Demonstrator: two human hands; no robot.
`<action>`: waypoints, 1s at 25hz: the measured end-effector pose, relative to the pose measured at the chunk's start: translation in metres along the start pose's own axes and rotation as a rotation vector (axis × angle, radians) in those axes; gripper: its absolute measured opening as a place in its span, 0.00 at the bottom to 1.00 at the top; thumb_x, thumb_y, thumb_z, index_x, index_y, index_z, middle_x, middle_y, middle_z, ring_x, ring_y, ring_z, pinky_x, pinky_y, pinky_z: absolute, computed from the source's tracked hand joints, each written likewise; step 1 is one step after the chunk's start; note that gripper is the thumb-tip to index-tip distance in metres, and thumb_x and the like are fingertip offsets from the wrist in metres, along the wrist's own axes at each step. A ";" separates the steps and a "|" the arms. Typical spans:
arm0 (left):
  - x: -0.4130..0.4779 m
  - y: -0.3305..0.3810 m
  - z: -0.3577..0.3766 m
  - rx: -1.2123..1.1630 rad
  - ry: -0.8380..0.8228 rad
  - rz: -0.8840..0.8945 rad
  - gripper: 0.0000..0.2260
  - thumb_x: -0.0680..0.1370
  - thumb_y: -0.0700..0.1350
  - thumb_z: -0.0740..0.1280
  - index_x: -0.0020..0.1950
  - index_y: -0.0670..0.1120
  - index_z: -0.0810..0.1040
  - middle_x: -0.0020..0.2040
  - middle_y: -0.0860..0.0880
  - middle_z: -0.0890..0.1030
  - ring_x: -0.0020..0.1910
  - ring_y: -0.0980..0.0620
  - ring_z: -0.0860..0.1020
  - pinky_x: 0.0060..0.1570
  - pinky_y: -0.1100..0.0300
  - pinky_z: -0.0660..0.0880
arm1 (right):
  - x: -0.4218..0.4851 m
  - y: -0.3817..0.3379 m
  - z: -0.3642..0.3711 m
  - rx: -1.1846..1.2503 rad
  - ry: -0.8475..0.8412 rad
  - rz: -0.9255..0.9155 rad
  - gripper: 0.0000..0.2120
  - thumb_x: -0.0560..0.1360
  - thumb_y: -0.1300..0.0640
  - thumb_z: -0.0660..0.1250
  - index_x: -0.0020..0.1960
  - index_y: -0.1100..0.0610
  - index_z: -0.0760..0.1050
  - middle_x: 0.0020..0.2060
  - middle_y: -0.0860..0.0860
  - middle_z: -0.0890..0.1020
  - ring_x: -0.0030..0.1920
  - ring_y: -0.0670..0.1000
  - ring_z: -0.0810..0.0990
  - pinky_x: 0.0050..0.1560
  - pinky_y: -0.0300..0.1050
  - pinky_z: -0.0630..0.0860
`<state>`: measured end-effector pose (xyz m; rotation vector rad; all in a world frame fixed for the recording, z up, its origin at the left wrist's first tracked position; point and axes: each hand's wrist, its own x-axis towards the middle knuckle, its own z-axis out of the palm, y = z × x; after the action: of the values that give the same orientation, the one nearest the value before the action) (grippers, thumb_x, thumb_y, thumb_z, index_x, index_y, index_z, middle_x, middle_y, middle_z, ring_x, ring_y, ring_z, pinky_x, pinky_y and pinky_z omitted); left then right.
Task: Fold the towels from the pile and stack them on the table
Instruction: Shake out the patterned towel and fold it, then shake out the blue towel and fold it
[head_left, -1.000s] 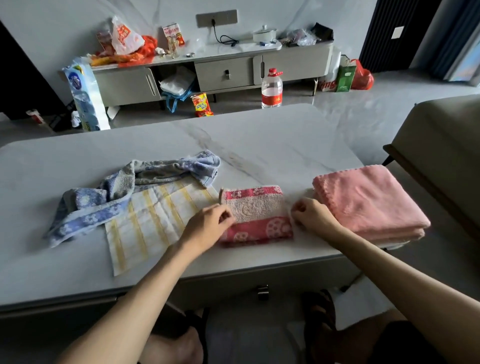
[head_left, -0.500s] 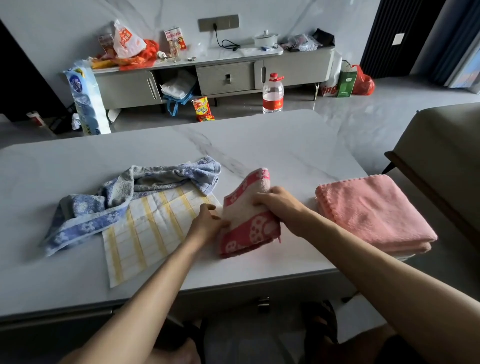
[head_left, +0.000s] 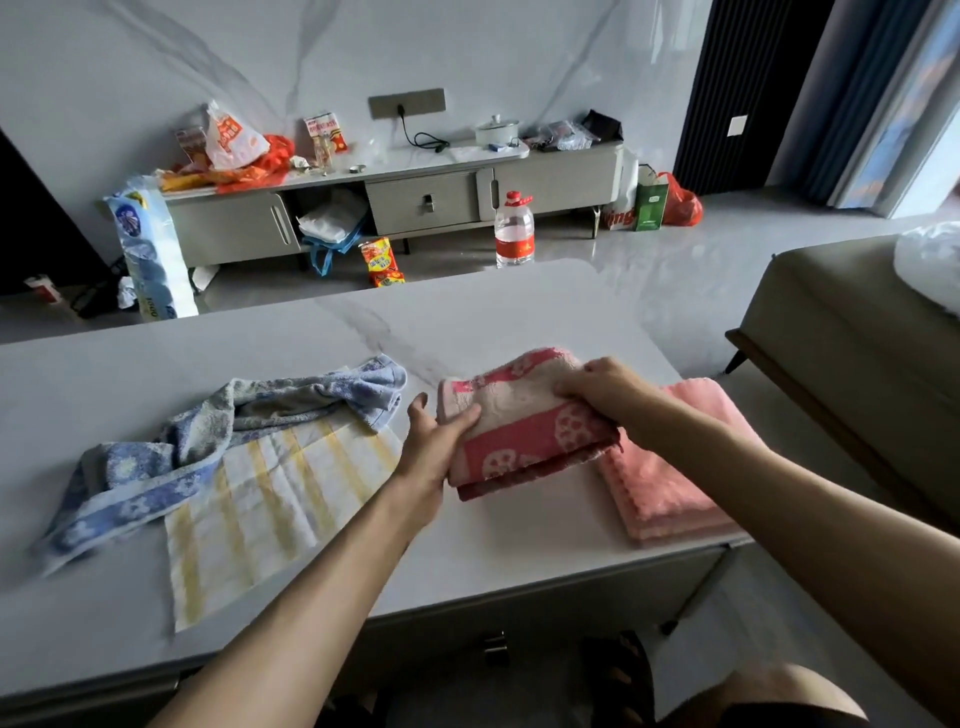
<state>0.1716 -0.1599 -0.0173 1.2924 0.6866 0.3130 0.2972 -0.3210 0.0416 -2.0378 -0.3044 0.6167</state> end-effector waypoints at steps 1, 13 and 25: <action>0.009 0.004 0.016 0.031 0.012 0.056 0.35 0.76 0.45 0.71 0.76 0.52 0.55 0.66 0.50 0.74 0.55 0.53 0.79 0.47 0.57 0.78 | 0.013 0.009 -0.009 -0.025 0.025 -0.010 0.06 0.72 0.57 0.69 0.38 0.58 0.75 0.34 0.54 0.79 0.31 0.51 0.76 0.32 0.41 0.71; 0.176 -0.038 0.155 0.555 -0.194 0.220 0.25 0.68 0.38 0.76 0.62 0.54 0.75 0.66 0.49 0.77 0.60 0.46 0.77 0.56 0.53 0.76 | 0.185 0.096 -0.104 -0.409 0.106 0.004 0.14 0.78 0.58 0.58 0.62 0.50 0.73 0.32 0.52 0.77 0.30 0.52 0.74 0.30 0.42 0.69; 0.155 -0.028 0.144 1.001 -0.204 0.325 0.27 0.73 0.44 0.73 0.71 0.49 0.71 0.67 0.41 0.75 0.65 0.43 0.74 0.57 0.61 0.69 | 0.167 0.079 -0.093 -0.750 0.164 -0.054 0.21 0.72 0.59 0.63 0.63 0.46 0.75 0.57 0.56 0.76 0.59 0.59 0.74 0.59 0.51 0.75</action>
<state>0.3756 -0.1890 -0.0725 2.3651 0.4492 0.0768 0.4851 -0.3549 -0.0376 -2.7641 -0.5507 0.3131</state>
